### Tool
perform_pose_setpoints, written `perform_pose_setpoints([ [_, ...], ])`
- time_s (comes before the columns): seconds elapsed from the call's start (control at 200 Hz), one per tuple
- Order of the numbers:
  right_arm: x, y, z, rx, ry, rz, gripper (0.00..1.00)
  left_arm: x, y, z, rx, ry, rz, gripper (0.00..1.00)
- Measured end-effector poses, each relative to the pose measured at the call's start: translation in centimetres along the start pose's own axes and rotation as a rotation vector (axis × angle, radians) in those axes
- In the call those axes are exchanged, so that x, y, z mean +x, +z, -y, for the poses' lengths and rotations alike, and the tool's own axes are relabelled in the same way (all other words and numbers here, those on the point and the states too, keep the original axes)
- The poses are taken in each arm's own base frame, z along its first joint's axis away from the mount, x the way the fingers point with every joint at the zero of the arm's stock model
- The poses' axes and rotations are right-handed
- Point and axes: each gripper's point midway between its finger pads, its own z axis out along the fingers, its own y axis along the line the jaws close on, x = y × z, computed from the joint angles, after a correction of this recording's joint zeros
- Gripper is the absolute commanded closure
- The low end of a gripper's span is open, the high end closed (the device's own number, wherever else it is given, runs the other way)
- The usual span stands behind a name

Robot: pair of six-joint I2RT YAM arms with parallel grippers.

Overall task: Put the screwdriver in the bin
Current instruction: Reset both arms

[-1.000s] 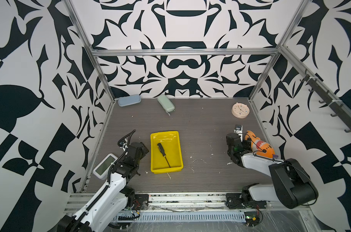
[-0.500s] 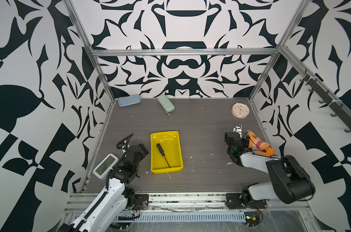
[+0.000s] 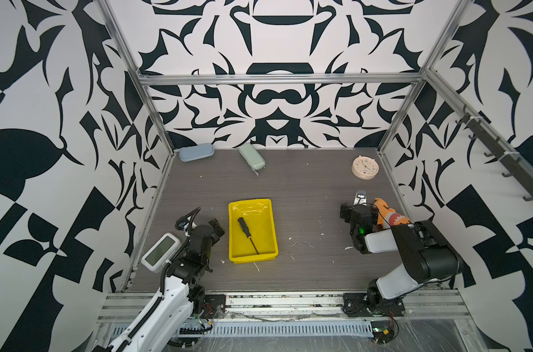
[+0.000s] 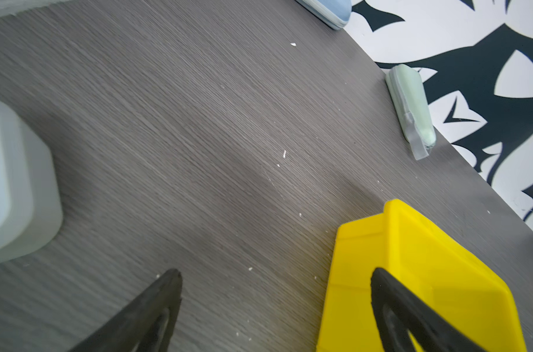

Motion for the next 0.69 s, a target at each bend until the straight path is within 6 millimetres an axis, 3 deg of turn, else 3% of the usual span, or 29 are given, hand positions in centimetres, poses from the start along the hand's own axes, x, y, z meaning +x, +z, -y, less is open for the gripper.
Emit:
perform_pose_setpoints([
  [0.115, -0.3, 0.0, -0.6, -0.031, 0.003, 0.013, 0.00, -0.3, 0.4, -0.3, -0.033, 0.043, 0.020, 0.01],
  [0.195, -0.3, 0.0, -0.7, -0.040, 0.001, 0.013, 0.00, -1.7, 0.6, 0.1, -0.065, 0.098, 0.063, 0.01],
  [0.31, -0.4, 0.0, -0.8, -0.047, 0.000, 0.015, 0.00, -5.9, 1.0, 3.0, -0.067, 0.258, 0.212, 0.01],
  [0.38, -0.5, 0.0, -0.9, -0.050, -0.001, 0.018, 0.00, -7.4, 1.9, 4.8, -0.071, 0.421, 0.283, 0.01],
  [0.48, -0.5, 0.0, -0.9, -0.050, 0.000, 0.021, 0.00, -7.0, 4.5, 5.2, -0.110, 0.633, 0.293, 0.01],
  [0.59, -0.6, 0.0, -0.9, -0.052, -0.002, 0.024, 0.00, -4.9, 7.4, 2.7, -0.163, 0.787, 0.217, 0.01],
  [0.695, -0.7, 0.0, -1.0, -0.054, -0.001, 0.027, 0.00, -4.3, 8.3, 1.3, -0.171, 0.836, 0.168, 0.01],
])
